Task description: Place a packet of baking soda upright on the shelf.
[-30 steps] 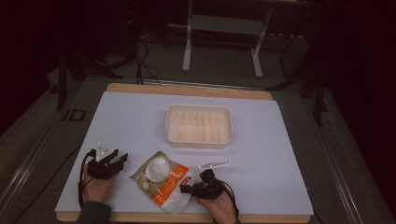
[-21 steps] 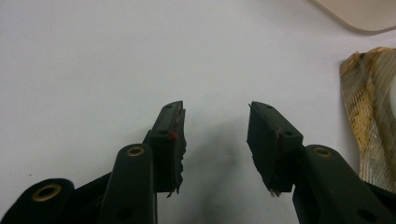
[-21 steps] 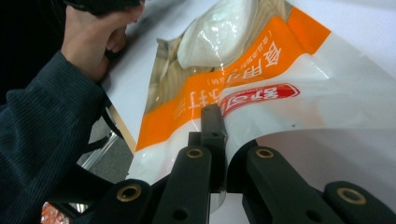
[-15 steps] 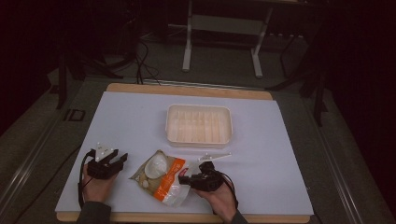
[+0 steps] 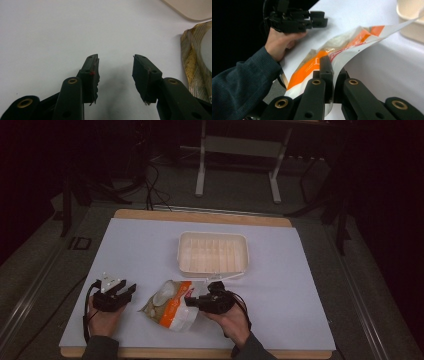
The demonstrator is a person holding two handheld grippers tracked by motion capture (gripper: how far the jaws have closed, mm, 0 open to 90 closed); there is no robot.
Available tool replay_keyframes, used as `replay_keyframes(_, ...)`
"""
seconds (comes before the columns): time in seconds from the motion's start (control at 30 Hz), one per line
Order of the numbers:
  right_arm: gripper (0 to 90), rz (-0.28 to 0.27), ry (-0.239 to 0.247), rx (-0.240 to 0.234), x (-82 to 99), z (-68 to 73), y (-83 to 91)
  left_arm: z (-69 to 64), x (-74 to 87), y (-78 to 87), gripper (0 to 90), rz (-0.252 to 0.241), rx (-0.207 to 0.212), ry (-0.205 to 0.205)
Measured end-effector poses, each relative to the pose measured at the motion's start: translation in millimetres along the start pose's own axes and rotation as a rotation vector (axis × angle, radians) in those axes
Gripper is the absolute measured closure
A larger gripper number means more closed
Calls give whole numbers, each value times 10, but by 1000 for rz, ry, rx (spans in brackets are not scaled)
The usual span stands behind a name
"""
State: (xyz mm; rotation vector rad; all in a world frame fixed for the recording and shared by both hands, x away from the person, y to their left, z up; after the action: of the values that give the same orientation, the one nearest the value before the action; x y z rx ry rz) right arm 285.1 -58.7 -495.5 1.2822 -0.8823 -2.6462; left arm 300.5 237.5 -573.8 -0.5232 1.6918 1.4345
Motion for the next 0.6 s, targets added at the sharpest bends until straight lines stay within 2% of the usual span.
replay_keyframes(0.1,900,-4,-5,-10,-104,48,-25,4,1,-2,559,3,-1,7)
replay_keyframes(0.3,900,-6,25,-4,-309,157,-94,9,1,3,559,-3,3,13)
replay_keyframes(0.47,900,0,25,-1,-425,187,-139,14,-1,8,558,-6,6,13)
replay_keyframes(0.6,900,-4,44,3,-497,248,-141,13,-2,11,557,-10,6,17)
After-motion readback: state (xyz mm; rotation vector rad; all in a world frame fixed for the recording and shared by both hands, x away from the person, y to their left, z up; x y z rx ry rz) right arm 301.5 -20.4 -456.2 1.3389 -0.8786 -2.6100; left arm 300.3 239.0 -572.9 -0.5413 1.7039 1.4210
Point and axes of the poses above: each handheld gripper's, and its own axes: y roughly backward along the jaws, x roughly out of its underside, z roughly to its left, the point moved 4 cm from there along -y, roughly forward along the jaws, and after that the axes turned 1 degree about -y, right-handed, at the moved point
